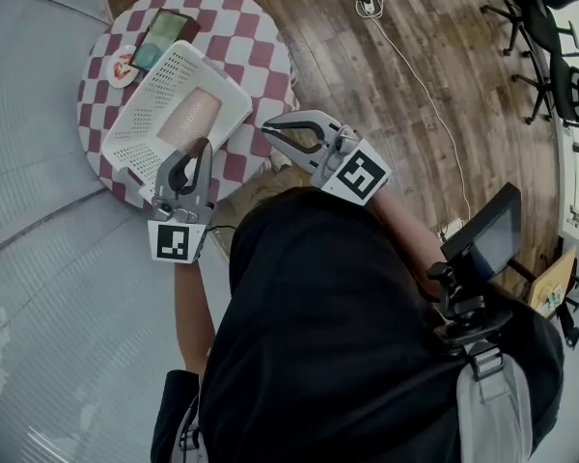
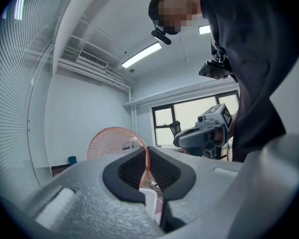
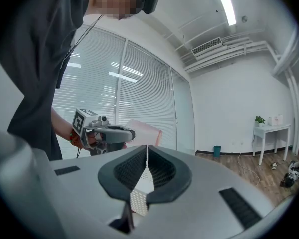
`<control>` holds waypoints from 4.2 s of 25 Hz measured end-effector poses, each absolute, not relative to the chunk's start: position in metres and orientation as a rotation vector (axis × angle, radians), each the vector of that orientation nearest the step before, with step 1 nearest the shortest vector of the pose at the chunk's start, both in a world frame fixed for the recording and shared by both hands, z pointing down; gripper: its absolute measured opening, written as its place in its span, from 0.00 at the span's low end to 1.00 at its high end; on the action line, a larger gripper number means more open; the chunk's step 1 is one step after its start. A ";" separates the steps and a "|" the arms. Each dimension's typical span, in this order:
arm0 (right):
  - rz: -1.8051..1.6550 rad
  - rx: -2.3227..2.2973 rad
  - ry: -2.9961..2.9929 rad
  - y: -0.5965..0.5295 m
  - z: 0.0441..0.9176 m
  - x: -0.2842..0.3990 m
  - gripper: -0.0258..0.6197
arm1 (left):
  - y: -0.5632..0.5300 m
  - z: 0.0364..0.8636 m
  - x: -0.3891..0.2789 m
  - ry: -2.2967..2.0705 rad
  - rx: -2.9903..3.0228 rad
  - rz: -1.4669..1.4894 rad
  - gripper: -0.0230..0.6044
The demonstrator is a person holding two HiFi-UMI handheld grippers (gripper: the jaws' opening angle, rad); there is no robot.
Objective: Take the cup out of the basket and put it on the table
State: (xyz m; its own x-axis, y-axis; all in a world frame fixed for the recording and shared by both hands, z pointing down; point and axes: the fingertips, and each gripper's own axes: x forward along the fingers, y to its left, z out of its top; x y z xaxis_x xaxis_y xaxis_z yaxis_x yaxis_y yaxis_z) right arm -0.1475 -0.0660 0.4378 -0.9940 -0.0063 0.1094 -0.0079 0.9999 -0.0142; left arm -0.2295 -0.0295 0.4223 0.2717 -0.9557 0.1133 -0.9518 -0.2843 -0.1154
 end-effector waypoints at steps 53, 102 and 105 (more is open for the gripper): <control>0.011 0.076 -3.108 -0.078 0.451 -0.167 0.06 | -0.047 0.493 -0.196 1.876 -2.535 -0.180 0.07; -0.042 -0.179 -3.102 -0.051 0.444 -0.215 0.06 | -0.026 0.481 -0.231 2.082 -2.345 -0.111 0.07; -0.044 -0.190 -3.085 -0.048 0.447 -0.216 0.06 | -0.024 0.481 -0.230 2.076 -2.349 -0.119 0.07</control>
State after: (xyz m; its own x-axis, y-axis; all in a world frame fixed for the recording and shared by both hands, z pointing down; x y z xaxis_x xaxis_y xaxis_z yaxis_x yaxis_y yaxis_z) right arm -0.2155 -0.0477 0.4468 -0.9912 0.1219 0.0523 0.1233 0.9920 0.0251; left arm -0.2302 -0.0241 0.4811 0.1212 -0.9912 0.0534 -0.9908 -0.1241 -0.0537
